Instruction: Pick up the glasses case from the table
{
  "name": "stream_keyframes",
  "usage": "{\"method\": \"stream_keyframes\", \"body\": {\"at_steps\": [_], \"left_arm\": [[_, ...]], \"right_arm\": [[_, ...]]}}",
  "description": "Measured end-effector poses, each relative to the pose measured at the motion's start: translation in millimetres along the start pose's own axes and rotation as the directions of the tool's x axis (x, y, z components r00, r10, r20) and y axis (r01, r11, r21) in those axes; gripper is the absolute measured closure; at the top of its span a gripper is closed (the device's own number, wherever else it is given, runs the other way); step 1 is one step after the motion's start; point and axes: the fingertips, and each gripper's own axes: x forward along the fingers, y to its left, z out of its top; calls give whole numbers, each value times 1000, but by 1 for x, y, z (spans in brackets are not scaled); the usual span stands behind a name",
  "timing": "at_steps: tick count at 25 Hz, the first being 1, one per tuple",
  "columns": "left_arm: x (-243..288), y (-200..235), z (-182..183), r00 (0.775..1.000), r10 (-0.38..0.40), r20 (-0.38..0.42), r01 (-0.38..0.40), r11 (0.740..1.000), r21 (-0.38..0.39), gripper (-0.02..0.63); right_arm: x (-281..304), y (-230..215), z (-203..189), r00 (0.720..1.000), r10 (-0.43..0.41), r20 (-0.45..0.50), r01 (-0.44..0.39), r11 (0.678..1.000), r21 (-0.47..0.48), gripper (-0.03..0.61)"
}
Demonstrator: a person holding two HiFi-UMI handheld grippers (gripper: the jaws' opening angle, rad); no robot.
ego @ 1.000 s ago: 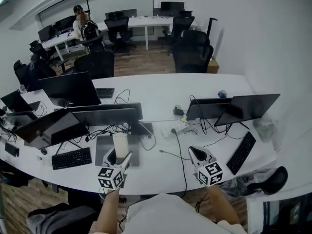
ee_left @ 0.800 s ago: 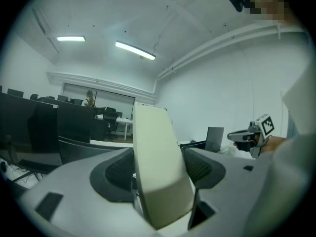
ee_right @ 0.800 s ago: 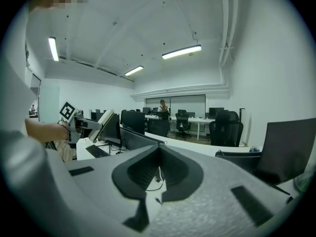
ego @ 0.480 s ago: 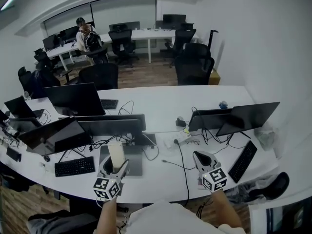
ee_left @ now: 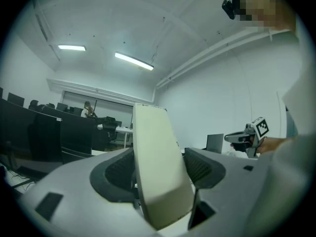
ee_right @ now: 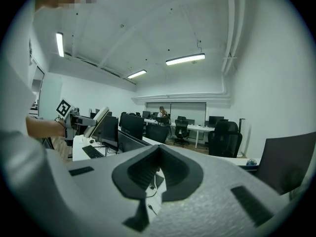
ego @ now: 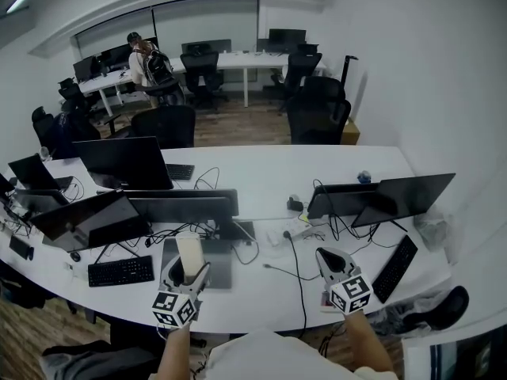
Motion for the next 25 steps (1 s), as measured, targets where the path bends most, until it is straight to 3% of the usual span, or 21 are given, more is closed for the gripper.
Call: {"method": "stream_keyframes", "body": {"at_steps": [25], "left_arm": [[7,-7,3,1000,3,-2,-3,1000,22,302]], "right_arm": [[-6,-14,-3,1000,-23,13,23,1000,6,580]]}}
